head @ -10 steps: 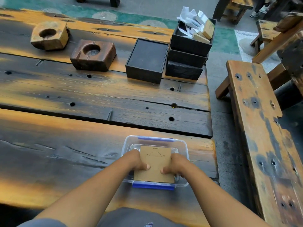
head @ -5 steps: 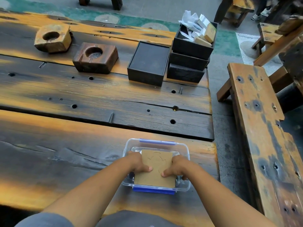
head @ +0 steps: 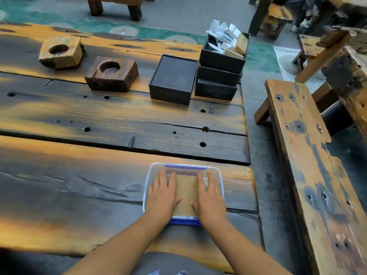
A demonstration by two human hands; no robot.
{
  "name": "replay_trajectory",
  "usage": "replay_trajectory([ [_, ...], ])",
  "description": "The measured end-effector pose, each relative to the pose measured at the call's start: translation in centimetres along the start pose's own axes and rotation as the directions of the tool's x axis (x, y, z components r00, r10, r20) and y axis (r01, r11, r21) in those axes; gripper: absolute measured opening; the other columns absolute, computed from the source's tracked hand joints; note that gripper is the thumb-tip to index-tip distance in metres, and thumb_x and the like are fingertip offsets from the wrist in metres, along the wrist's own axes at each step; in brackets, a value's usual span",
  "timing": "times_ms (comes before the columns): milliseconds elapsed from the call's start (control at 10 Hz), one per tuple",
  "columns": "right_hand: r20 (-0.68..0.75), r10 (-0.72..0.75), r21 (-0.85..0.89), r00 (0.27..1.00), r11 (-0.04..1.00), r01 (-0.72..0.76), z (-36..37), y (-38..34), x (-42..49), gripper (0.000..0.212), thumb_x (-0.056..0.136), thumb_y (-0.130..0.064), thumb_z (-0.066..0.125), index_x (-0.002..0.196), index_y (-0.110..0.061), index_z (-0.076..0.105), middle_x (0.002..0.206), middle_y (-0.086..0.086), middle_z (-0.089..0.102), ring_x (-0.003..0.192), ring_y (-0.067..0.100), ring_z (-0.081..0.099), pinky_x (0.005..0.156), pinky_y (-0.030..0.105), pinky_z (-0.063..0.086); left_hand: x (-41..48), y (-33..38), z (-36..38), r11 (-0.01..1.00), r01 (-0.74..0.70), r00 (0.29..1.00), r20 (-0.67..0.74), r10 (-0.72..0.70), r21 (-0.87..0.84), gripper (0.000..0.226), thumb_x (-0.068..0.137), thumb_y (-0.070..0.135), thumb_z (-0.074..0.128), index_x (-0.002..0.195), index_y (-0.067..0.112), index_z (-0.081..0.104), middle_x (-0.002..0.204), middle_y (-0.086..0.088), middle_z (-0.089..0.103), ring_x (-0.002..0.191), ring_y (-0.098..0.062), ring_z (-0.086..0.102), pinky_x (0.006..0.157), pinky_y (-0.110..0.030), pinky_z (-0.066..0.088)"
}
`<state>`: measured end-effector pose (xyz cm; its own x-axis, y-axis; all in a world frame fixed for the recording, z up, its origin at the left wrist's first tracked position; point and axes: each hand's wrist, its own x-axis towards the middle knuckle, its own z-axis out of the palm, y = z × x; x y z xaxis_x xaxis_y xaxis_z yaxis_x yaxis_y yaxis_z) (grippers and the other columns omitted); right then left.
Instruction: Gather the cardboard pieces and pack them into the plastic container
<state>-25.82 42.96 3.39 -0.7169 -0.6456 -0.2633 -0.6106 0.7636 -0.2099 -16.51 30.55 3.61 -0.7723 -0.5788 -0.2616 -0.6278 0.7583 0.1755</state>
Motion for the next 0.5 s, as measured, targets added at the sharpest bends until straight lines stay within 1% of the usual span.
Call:
replay_trajectory([
  [100,-0.090,-0.091,-0.056,0.992,0.995,0.086,1.1,0.2,-0.9,0.062,0.061,-0.023,0.088,0.112,-0.016,0.053,0.142,0.017,0.043,0.127,0.039,0.052,0.098,0.046,0.051,-0.4,0.0,0.9,0.982,-0.101,0.987,-0.106,0.119,0.160,0.055,0.059,0.035,0.087,0.103,0.009,0.064,0.113,-0.016,0.061,0.102,-0.033,0.059,0.086,-0.048,0.051],
  [200,-0.077,-0.129,-0.038,0.989,0.991,0.126,1.1,0.6,-1.4,0.053,0.056,-0.017,0.087,0.097,-0.021,0.053,0.129,0.012,0.051,0.120,0.037,0.056,0.092,0.045,0.054,-1.0,0.3,1.1,0.969,-0.150,0.980,-0.098,0.171,0.198,0.041,0.054,0.017,0.084,0.090,0.013,0.065,0.093,-0.009,0.063,0.085,-0.029,0.060,0.077,-0.047,0.053],
  [300,-0.071,-0.160,0.011,0.984,0.987,0.162,0.1,1.1,-1.9,0.048,0.065,-0.018,0.078,0.107,-0.021,0.056,0.131,0.011,0.050,0.120,0.035,0.054,0.095,0.040,0.050,-1.2,0.4,0.6,0.971,-0.144,0.989,-0.008,0.149,0.190,0.037,0.074,0.020,0.070,0.109,0.016,0.060,0.112,-0.007,0.060,0.103,-0.029,0.057,0.087,-0.044,0.047],
  [400,0.010,-0.197,0.123,0.980,0.973,0.195,-2.6,1.6,-1.7,0.035,0.085,-0.018,0.057,0.120,-0.018,0.053,0.134,0.006,0.046,0.117,0.030,0.052,0.090,0.037,0.048,-0.6,0.2,-1.4,0.982,-0.130,0.991,0.032,0.127,0.138,0.029,0.090,0.023,0.052,0.118,0.017,0.055,0.121,-0.004,0.053,0.116,-0.029,0.051,0.097,-0.043,0.040],
  [500,-0.003,-0.204,0.169,0.979,0.965,0.202,-6.0,1.6,-0.2,0.033,0.091,-0.023,0.051,0.122,-0.018,0.060,0.124,0.004,0.061,0.109,0.028,0.061,0.085,0.036,0.050,0.1,0.5,-5.2,0.991,-0.128,0.991,-0.046,0.127,-0.038,0.026,0.093,0.016,0.046,0.116,0.014,0.058,0.118,-0.005,0.055,0.109,-0.028,0.058,0.091,-0.039,0.048],
])
